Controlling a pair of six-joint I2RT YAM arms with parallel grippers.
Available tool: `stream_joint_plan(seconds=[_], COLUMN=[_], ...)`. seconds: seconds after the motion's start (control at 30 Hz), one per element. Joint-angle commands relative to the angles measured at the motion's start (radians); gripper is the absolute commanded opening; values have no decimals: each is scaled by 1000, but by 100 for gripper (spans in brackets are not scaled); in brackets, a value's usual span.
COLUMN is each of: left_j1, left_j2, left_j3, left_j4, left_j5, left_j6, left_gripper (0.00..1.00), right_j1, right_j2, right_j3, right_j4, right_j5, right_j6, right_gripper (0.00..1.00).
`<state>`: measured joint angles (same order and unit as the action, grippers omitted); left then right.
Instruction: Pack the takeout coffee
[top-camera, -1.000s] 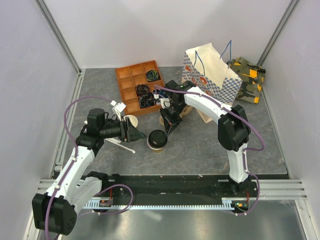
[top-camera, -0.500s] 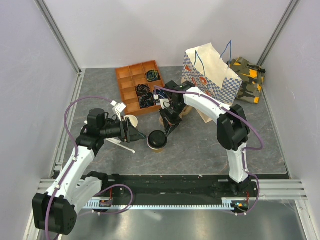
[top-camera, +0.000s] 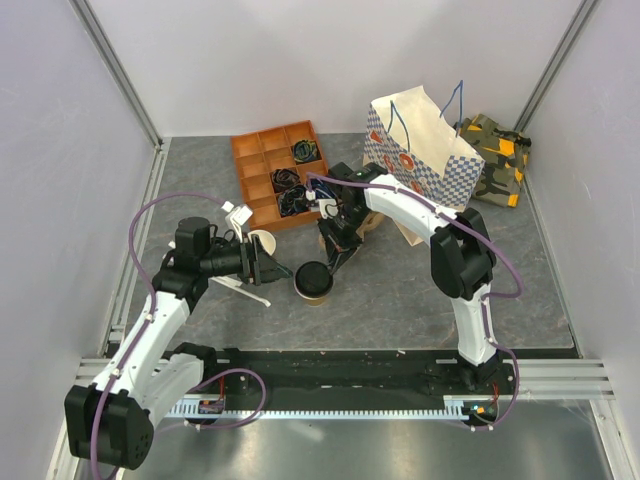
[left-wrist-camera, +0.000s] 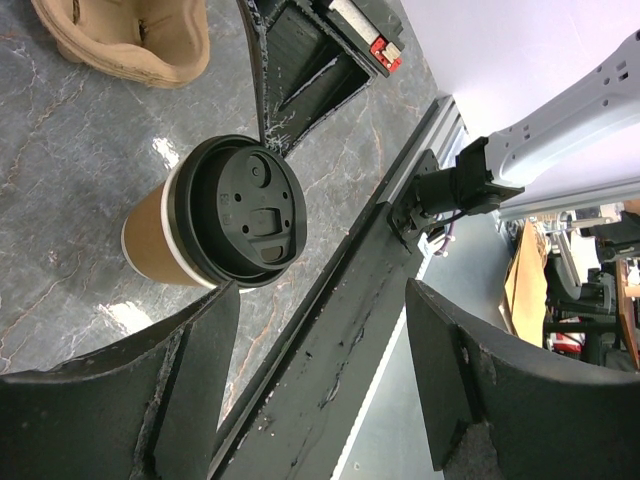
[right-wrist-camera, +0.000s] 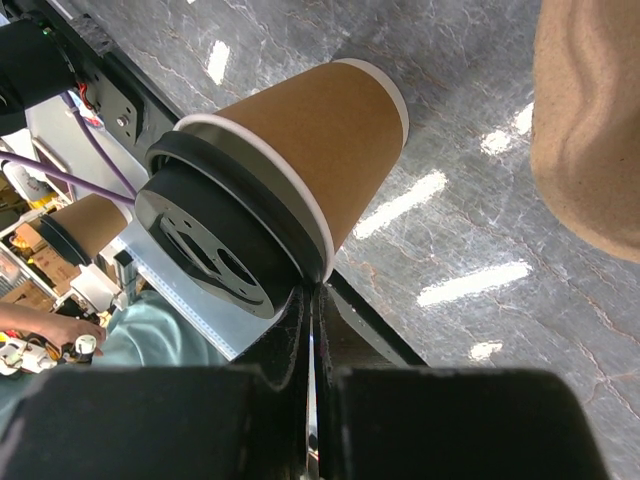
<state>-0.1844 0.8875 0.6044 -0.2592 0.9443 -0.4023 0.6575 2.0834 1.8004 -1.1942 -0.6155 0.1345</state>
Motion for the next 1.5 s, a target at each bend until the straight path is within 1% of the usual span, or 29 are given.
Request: stream_joint_plan(seconds=[0.0, 0.1, 0.37, 0.5, 0.63, 0.87, 0.93, 1.17, 1.27, 1.37, 1.4, 1.47], left_j1=[7, 8, 8, 8, 8, 8, 8, 8, 8, 8, 8, 8], left_j2=[1, 1, 4, 7, 10, 13, 14, 21, 19, 18, 19, 24], left_j3=[1, 1, 0, -2, 0, -3, -3, 0, -2, 0, -2, 5], left_j4=[31, 29, 31, 29, 32, 34, 32, 35, 35, 35, 35, 35], left_j5=[25, 27, 28, 30, 28, 34, 33, 36, 37, 40, 42, 54], left_j6=[-4, -4, -3, -4, -3, -4, -4, -7, -7, -10, -12, -20], left_gripper=[74, 75, 75, 75, 75, 75, 75, 75, 75, 77, 77, 78], right_j1=[5, 5, 5, 7, 7, 8, 8, 7, 8, 2, 1, -9], right_j2=[14, 14, 18, 15, 17, 24, 24, 24, 21, 6, 0, -25], right_j3=[45, 39, 45, 47, 48, 53, 51, 48, 48, 43, 40, 39], right_j4=[-10, -10, -8, -7, -7, -7, -7, -7, -10, -11, -11, -11], right_j5=[-18, -13, -20, -23, -29, -35, -35, -27, -24, -23, -23, -9], right_j6=[1, 5, 10, 13, 13, 16, 16, 14, 10, -4, -7, -13], right_gripper=[3, 5, 7, 12, 14, 15, 17, 20, 28, 28, 32, 34])
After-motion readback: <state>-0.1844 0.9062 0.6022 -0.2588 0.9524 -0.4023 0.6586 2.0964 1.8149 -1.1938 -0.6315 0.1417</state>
